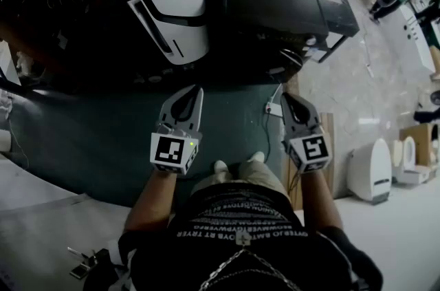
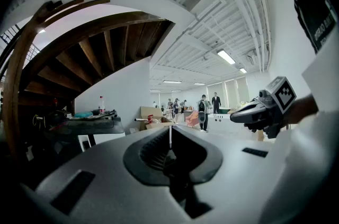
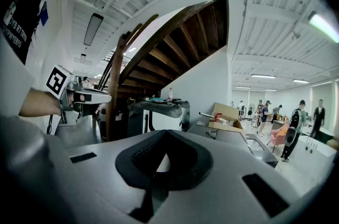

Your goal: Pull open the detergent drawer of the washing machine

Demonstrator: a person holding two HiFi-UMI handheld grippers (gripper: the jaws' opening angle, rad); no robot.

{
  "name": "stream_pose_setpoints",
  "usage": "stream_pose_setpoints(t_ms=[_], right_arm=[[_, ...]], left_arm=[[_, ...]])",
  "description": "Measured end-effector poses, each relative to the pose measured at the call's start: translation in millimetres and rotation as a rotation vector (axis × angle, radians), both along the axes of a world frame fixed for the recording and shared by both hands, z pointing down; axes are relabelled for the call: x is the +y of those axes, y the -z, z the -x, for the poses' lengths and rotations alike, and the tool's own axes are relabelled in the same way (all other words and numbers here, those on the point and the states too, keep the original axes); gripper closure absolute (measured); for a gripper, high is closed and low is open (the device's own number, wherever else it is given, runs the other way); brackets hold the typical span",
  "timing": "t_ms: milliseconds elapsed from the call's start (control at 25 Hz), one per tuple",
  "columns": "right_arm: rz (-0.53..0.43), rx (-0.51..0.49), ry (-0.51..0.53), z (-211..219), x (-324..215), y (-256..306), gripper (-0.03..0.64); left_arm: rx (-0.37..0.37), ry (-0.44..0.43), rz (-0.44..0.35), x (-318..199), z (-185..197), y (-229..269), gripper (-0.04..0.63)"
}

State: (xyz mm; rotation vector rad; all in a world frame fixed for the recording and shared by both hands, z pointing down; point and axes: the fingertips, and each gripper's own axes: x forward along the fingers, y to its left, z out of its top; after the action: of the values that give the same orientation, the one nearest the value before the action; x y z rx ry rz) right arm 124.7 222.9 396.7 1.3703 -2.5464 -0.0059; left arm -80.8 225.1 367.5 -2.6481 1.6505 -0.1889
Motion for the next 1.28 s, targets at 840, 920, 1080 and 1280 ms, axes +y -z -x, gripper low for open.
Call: stream_pose_setpoints(t_ms=[840, 920, 1080, 1280], right_arm=[[-0.066, -0.071, 0.02, 21, -13, -3, 0.615], [-0.098, -0.114, 0.017, 24, -18, 6, 0.615], [-0.16, -0.163, 0.014, 23, -35, 19, 0.615], [-0.187, -0.185, 0.011, 15, -65, 31, 0.615]], left_arm=[[0.002, 0.007, 0.024, -6, 20, -19, 0.591], [0.001, 0.013, 0.022, -15, 20, -18, 0.591], [0.005, 0.012, -0.002, -39, 15, -8, 0.591], [0.017, -0.001, -0.017, -71, 4, -2, 0.591]])
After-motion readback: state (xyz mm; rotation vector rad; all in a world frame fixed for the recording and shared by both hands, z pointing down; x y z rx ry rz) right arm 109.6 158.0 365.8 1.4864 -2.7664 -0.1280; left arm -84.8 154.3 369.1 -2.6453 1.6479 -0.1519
